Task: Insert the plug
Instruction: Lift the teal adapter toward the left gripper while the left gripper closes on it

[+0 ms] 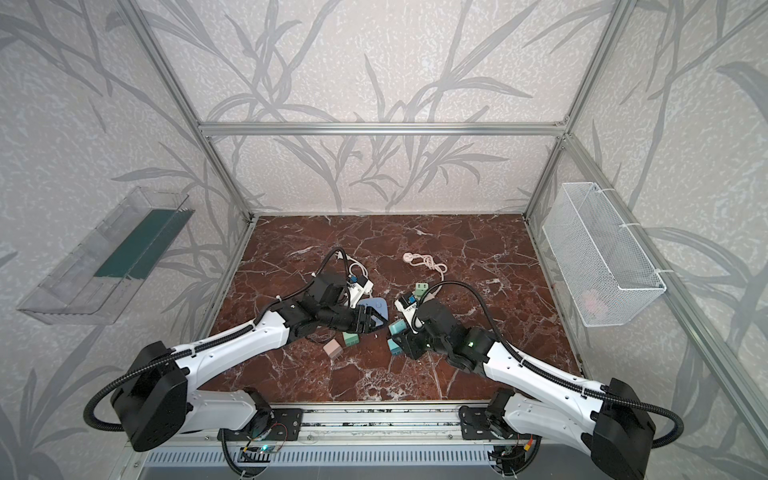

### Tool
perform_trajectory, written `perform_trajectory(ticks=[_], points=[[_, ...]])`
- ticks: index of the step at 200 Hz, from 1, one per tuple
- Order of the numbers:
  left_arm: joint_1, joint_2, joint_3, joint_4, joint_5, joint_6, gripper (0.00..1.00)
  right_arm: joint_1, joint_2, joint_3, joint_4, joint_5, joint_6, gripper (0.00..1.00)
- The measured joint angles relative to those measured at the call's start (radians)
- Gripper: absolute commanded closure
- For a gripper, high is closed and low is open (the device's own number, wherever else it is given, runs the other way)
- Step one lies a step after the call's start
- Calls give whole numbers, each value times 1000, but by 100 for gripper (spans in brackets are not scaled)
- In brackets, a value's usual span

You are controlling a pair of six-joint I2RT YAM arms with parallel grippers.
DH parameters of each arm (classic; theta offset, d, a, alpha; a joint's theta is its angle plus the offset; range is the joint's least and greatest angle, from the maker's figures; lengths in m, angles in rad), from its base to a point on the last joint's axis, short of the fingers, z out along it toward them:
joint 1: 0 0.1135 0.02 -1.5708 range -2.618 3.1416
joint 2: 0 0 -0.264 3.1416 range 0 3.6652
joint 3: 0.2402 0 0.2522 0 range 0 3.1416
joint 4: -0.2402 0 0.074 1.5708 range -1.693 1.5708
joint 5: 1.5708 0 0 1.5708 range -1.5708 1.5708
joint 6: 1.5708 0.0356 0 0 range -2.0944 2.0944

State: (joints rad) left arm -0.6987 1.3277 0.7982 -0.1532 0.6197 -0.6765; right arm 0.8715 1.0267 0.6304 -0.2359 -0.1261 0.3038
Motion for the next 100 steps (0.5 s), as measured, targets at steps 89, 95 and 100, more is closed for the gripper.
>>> perform_trajectory(ticks=[89, 95, 100], points=[[-11, 29, 24, 19, 24, -26, 39, 37, 59, 18, 2, 2, -49, 100], [-11, 32, 26, 19, 29, -27, 39, 40, 60, 22, 3, 6, -53, 100], [-13, 35, 29, 21, 34, -30, 39, 42, 61, 26, 4, 9, -56, 100]])
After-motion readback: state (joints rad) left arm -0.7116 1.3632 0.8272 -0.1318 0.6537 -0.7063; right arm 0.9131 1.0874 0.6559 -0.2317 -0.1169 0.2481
